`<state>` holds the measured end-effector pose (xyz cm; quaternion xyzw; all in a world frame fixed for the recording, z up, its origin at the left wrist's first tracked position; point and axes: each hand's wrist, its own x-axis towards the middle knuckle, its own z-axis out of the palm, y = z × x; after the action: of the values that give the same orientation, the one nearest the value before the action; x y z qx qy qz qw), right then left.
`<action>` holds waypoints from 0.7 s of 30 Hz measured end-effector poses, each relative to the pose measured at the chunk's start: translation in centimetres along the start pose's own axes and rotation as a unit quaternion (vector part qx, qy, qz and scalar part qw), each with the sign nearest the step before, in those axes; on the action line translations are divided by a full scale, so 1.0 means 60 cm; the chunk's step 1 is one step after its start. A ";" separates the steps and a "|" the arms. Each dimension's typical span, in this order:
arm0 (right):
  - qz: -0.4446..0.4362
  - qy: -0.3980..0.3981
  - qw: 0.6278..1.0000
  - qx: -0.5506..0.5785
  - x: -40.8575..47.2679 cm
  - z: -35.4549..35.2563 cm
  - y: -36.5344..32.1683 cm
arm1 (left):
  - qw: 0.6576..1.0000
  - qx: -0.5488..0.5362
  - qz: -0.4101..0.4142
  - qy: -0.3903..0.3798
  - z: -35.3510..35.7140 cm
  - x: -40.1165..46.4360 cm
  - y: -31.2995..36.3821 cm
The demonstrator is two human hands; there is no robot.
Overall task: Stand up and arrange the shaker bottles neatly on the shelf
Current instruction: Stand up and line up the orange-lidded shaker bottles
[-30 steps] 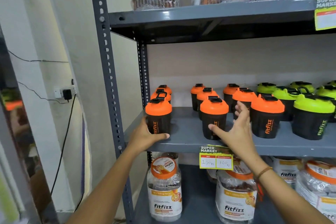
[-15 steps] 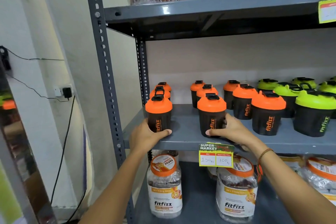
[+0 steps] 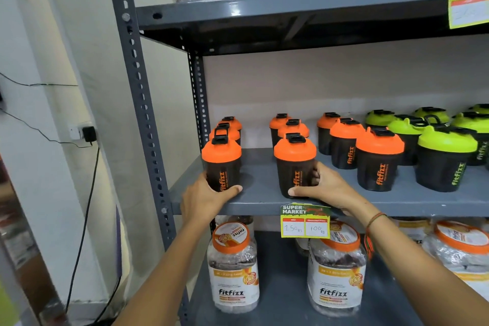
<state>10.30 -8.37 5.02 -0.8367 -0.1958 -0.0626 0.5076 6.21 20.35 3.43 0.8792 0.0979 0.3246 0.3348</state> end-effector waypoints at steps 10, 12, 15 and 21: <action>-0.007 0.002 1.000 -0.008 -0.002 0.000 -0.001 | 1.000 -0.016 0.009 -0.014 0.001 -0.002 -0.002; -0.007 0.000 1.000 -0.021 -0.002 0.000 -0.001 | 0.999 -0.029 0.015 -0.019 -0.001 -0.005 -0.002; -0.016 0.001 0.999 -0.034 -0.004 -0.001 0.000 | 0.997 -0.073 0.002 -0.014 -0.004 -0.016 -0.004; -0.031 -0.001 0.999 0.037 -0.009 -0.017 0.011 | 0.944 -0.186 0.030 0.271 0.017 -0.104 0.018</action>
<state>10.16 -9.67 4.76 -0.8109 -0.2243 -0.0702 0.5359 2.02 16.59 0.41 0.6826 0.0964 0.5730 0.4432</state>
